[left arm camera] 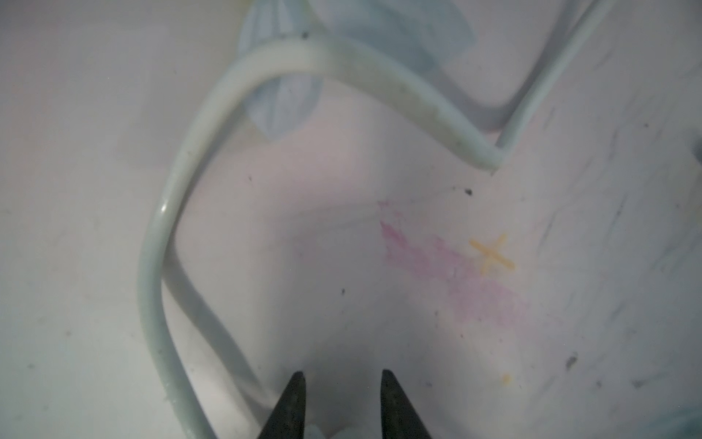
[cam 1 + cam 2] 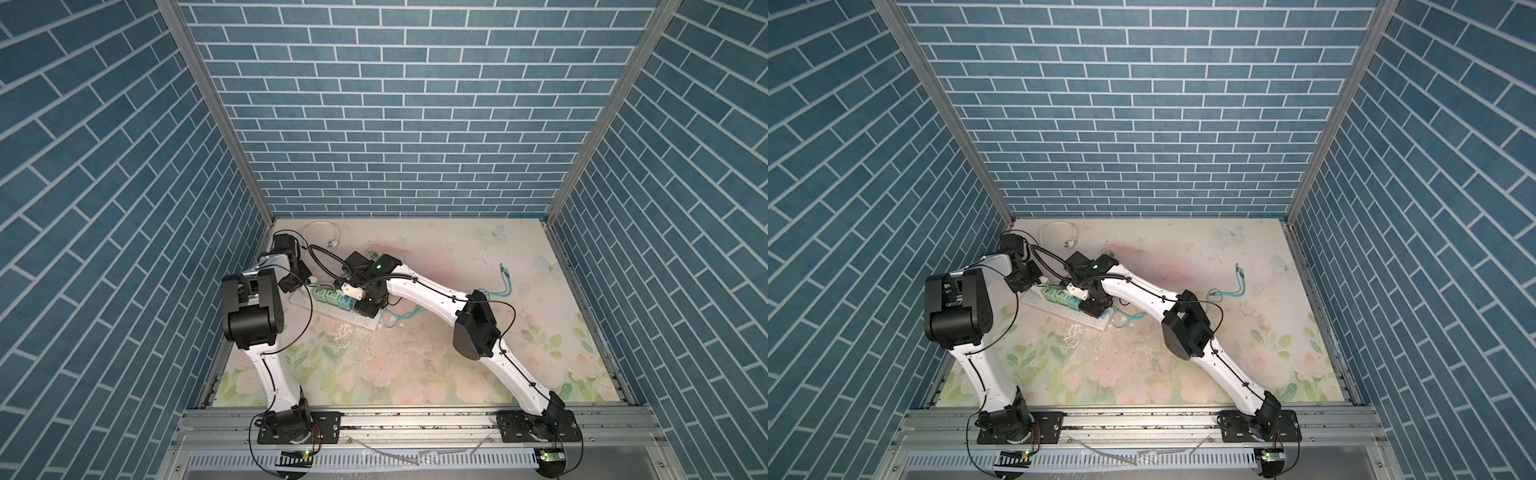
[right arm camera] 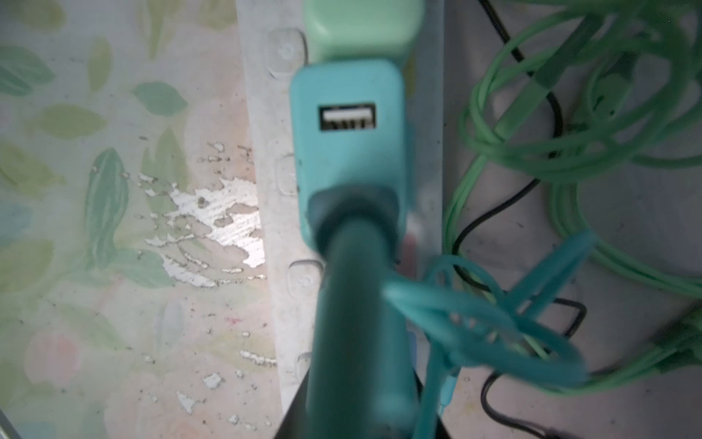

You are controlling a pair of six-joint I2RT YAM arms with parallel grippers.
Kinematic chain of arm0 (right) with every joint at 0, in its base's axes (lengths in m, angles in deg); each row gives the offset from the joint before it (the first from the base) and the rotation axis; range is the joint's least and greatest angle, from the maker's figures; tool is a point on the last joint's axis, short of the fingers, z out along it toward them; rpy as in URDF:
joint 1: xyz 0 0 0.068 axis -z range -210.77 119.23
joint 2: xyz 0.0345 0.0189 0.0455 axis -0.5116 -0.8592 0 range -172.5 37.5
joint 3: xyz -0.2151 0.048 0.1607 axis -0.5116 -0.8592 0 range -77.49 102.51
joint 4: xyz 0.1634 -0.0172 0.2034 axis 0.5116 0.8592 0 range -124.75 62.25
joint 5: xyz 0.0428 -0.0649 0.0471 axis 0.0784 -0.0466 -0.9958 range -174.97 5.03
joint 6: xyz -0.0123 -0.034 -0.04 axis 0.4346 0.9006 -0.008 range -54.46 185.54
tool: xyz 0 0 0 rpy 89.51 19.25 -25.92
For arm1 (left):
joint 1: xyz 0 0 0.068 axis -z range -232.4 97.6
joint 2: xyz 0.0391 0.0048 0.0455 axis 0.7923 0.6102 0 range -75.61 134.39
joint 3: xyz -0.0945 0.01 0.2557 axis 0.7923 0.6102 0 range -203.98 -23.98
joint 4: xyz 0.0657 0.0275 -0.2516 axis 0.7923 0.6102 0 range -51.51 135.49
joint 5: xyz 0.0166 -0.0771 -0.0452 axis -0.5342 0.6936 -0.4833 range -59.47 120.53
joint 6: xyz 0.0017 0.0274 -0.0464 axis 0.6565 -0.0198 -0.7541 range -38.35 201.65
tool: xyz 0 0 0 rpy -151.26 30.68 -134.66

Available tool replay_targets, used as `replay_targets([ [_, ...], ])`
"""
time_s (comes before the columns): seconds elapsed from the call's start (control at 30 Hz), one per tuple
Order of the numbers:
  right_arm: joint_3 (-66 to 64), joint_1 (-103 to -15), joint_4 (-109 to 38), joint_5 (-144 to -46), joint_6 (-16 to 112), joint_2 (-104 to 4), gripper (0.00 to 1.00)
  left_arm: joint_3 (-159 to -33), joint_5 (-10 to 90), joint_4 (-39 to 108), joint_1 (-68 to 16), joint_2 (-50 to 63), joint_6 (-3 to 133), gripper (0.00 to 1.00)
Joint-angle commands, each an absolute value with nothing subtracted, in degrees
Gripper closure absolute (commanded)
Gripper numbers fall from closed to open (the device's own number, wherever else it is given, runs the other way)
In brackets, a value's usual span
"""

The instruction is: Insert the plug

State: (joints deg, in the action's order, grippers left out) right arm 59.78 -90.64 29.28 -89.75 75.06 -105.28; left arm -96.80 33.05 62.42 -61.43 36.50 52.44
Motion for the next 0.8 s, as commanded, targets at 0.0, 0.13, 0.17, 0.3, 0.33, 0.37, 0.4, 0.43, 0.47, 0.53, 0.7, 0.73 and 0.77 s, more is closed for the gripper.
replay_targets([
  [0.0, 55.99, -90.42, 30.71, -89.37, 76.78, -104.12, 1.0, -92.81, 37.87, 66.5, -56.81, 34.87, 50.34, 0.67],
  [0.13, 52.01, -90.62, 31.25, -88.09, 77.23, -102.4, 1.0, -89.35, 38.29, 64.62, -52.69, 32.75, 48.71, 0.67],
  [0.17, 51.02, -90.62, 31.24, -87.93, 77.14, -102.08, 1.0, -88.52, 38.57, 64.09, -52.29, 32.31, 48.56, 0.67],
  [0.3, 47.72, -91.37, 30.36, -86.14, 75.24, -101.21, 1.0, -86.18, 38.29, 63.49, -51.96, 30.35, 48.54, 0.67],
  [0.33, 46.56, -91.71, 29.9, -85.8, 74.46, -100.89, 1.0, -85.84, 38.25, 63.42, -51.96, 29.85, 48.65, 0.67],
  [0.37, 45.91, -91.97, 29.67, -85.42, 73.66, -100.93, 1.0, -85.54, 38.31, 63.3, -51.96, 29.41, 48.65, 0.67],
  [0.4, 45.39, -92.24, 29.54, -85.01, 72.76, -101.07, 1.0, -85.11, 38.65, 62.92, -51.96, 28.88, 48.61, 0.67],
  [0.43, 44.78, -92.68, 29.28, -84.58, 71.79, -101.23, 1.0, -84.66, 39.04, 62.51, -51.96, 28.44, 48.61, 0.67],
  [0.47, 44.24, -93.15, 28.85, -83.38, 70.72, -101.55, 1.0, -84.33, 38.97, 62.38, -51.96, 28.09, 48.61, 0.67],
  [0.53, 43.42, -93.87, 28.55, -82.55, 69.06, -102.21, 1.0, -84.19, 39.21, 62.37, -51.96, 27.56, 49.09, 0.67],
  [0.7, 45.36, -94.78, 29.91, -79.45, 65.44, -104.7, 1.0, -83.66, 39.34, 62.15, -52.05, 25.45, 49.62, 0.66],
  [0.73, 47.09, -94.9, 31.58, -78.54, 65.22, -105.78, 1.0, -83.74, 39.38, 62.22, -52.05, 25.16, 49.72, 0.66],
  [0.77, 48.96, -94.97, 33.37, -78.24, 65.47, -107.12, 1.0, -83.84, 39.35, 62.32, -52.05, 24.94, 49.82, 0.66],
])
